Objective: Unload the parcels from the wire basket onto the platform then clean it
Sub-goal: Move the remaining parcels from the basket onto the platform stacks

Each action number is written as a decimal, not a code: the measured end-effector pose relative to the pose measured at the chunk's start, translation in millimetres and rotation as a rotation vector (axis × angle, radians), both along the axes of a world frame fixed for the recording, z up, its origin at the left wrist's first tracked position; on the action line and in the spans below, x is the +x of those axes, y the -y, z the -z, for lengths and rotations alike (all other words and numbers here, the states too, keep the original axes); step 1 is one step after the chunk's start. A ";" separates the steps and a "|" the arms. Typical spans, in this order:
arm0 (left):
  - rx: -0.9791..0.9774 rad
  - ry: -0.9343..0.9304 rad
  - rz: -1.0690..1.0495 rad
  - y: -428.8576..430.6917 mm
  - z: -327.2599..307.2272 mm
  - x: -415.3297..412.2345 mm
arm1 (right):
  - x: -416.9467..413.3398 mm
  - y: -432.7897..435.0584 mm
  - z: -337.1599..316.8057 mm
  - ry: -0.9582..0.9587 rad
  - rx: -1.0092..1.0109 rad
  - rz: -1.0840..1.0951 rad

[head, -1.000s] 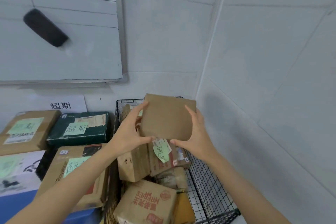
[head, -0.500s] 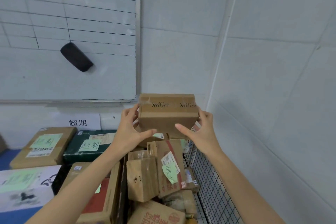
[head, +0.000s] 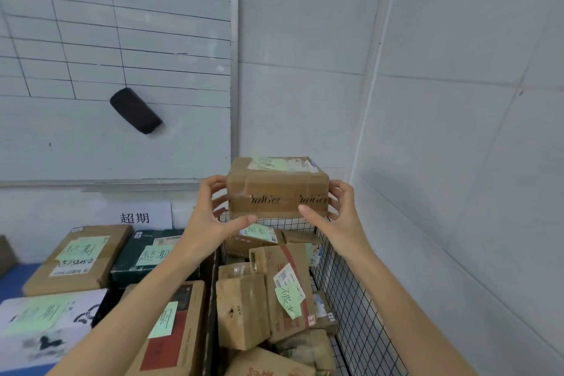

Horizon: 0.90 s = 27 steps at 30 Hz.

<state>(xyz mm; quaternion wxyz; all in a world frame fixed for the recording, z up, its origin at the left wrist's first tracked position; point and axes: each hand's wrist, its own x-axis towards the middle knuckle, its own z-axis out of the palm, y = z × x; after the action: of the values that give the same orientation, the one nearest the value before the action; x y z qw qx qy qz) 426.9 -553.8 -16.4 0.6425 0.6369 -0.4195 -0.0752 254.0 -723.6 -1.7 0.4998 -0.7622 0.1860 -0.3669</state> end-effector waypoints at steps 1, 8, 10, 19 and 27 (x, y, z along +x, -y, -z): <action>-0.006 -0.005 0.001 -0.3 -0.7 -0.2 | -0.2 -0.3 -1.1 -0.002 -0.004 -0.001; -0.073 -0.002 0.018 -1.9 -3.5 -0.7 | 0.7 -3.4 -1.4 -0.025 -0.041 -0.035; -0.071 0.013 0.005 -2.3 -3.5 -0.8 | 1.6 -4.5 -2.3 -0.029 -0.058 -0.030; -0.062 0.010 -0.050 -4.1 -2.9 -2.4 | 5.7 -8.8 -0.1 0.030 -0.104 0.015; -0.086 -0.034 -0.118 -6.2 8.5 -5.8 | 10.4 -9.2 1.7 0.069 -0.084 0.015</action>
<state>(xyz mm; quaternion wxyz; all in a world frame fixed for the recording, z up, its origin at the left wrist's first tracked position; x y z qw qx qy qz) 421.2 -547.6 -25.0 0.6796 0.6309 -0.3731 -0.0296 264.4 -714.3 -3.4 0.4705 -0.7681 0.1588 -0.4042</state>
